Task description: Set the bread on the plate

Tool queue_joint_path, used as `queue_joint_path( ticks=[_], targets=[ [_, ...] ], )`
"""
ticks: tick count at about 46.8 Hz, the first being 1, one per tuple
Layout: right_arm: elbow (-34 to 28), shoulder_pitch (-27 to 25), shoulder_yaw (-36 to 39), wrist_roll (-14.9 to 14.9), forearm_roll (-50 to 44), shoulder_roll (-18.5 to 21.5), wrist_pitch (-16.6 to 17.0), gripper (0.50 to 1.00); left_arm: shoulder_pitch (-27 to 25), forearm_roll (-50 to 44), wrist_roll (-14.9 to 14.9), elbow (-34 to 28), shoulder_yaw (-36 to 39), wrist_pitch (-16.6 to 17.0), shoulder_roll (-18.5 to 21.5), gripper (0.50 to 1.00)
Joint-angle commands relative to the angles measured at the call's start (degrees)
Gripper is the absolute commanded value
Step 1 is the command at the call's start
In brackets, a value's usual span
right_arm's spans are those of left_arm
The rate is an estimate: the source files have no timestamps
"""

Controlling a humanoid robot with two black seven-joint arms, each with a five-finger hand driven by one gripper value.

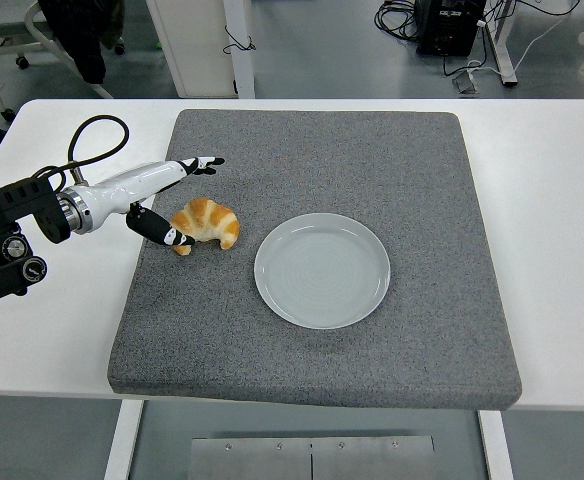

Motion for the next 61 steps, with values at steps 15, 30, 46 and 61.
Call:
queue_joint_path(
  ticks=[15, 30, 46, 61],
  targets=[
    [0.0, 0.0, 0.0, 0.0, 0.0, 0.0, 0.01, 1.0, 0.09, 0.0, 0.7, 2.68, 1.9, 2.73, -3.16, 0.927],
    [0.0, 0.0, 0.0, 0.0, 0.0, 0.0, 0.01, 1.0, 0.88, 0.0, 1.05, 3.82, 2.78, 5.36, -4.83, 0.927],
    [0.0, 0.0, 0.0, 0.0, 0.0, 0.0, 0.01, 1.0, 0.7, -0.08, 1.05, 4.88, 7.09, 11.43, -6.68, 0.924],
    [0.0, 0.0, 0.0, 0.0, 0.0, 0.0, 0.01, 1.0, 0.97, -0.44, 0.88, 6.72, 7.09, 11.25, -7.73, 0.716]
  ],
)
